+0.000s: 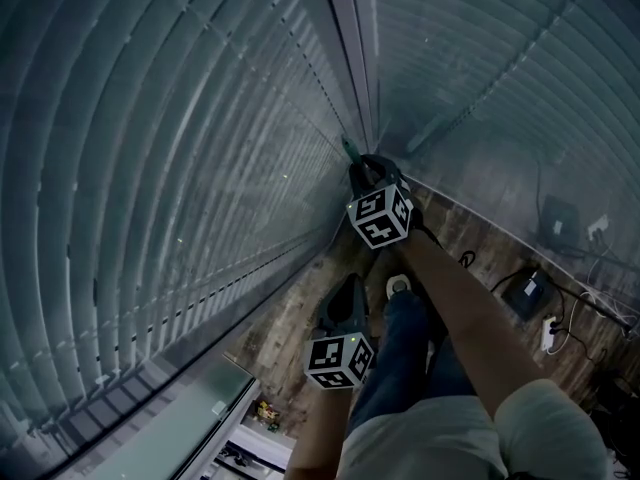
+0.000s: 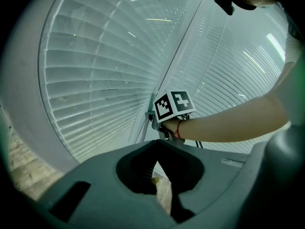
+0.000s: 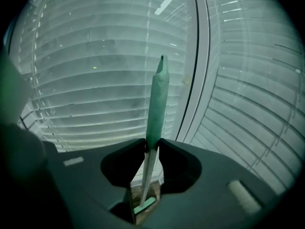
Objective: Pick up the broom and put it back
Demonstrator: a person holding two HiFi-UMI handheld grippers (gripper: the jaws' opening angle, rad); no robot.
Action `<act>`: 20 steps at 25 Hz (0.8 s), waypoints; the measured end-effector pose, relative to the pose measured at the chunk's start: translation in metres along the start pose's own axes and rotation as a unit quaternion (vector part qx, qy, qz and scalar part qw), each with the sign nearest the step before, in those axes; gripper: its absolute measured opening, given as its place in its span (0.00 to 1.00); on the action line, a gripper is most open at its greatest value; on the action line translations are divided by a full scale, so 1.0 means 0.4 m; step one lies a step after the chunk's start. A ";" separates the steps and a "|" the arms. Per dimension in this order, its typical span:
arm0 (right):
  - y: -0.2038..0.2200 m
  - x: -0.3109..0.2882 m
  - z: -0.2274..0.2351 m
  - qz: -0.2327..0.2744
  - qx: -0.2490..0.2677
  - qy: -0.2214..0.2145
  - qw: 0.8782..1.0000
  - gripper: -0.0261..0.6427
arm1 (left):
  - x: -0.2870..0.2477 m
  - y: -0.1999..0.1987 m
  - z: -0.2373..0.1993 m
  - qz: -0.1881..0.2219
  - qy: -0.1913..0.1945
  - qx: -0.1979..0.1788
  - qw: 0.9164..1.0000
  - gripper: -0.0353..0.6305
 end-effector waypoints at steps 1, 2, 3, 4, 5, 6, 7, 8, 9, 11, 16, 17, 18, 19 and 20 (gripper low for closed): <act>-0.009 0.013 -0.001 0.002 0.001 0.000 1.000 0.18 | 0.012 -0.005 0.007 0.001 -0.001 -0.001 1.000 0.06; -0.022 0.029 -0.004 0.004 0.002 0.001 1.000 0.18 | 0.029 -0.012 0.014 0.003 -0.002 -0.002 1.000 0.06; -0.035 0.046 -0.007 0.006 0.004 0.001 1.000 0.18 | 0.047 -0.020 0.022 0.005 -0.003 -0.003 1.000 0.06; -0.046 0.060 -0.010 0.008 0.005 0.000 1.000 0.18 | 0.061 -0.026 0.028 0.006 -0.004 -0.004 1.000 0.06; -0.049 0.067 -0.010 0.008 0.006 -0.001 1.000 0.18 | 0.068 -0.028 0.033 0.006 -0.004 -0.004 1.000 0.06; -0.046 0.065 -0.009 0.007 0.006 -0.002 1.000 0.18 | 0.065 -0.026 0.033 0.006 -0.004 -0.004 1.000 0.06; -0.036 0.054 -0.007 0.005 0.005 -0.002 1.000 0.18 | 0.054 -0.021 0.029 0.005 -0.004 -0.003 1.000 0.06; -0.024 0.038 -0.005 0.002 0.005 -0.003 1.000 0.18 | 0.039 -0.016 0.022 0.004 -0.004 -0.003 1.000 0.06; -0.013 0.022 -0.002 -0.001 0.006 -0.003 1.000 0.19 | 0.024 -0.011 0.014 0.002 -0.004 -0.002 1.000 0.06; 0.006 0.002 0.000 -0.007 0.006 -0.004 1.000 0.22 | 0.002 -0.005 0.002 0.000 -0.002 0.000 1.000 0.06; 0.036 0.007 -0.001 -0.017 0.006 -0.005 1.000 0.24 | -0.009 -0.003 0.001 0.001 0.002 0.001 1.000 0.06; 0.036 0.015 -0.002 -0.017 0.006 -0.005 1.000 0.24 | -0.004 -0.007 0.005 0.002 0.003 0.000 1.000 0.06; 0.035 0.026 -0.002 -0.018 0.005 -0.005 1.000 0.24 | 0.002 -0.011 0.010 0.004 0.003 -0.002 1.000 0.06; 0.034 0.038 -0.003 -0.018 0.005 -0.004 1.000 0.24 | 0.009 -0.014 0.016 0.005 0.004 -0.003 1.000 0.06; 0.035 0.051 -0.004 -0.017 0.005 -0.004 1.000 0.24 | 0.016 -0.015 0.021 0.006 0.004 -0.005 1.000 0.06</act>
Point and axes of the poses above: the fingertips, and each gripper's own axes: x backward along the fingers, z to its right, y out of its underside, the point moved 1 cm from there along x, backward along the fingers, and after that the axes turned 5 degrees about x, right-handed, at the moved point
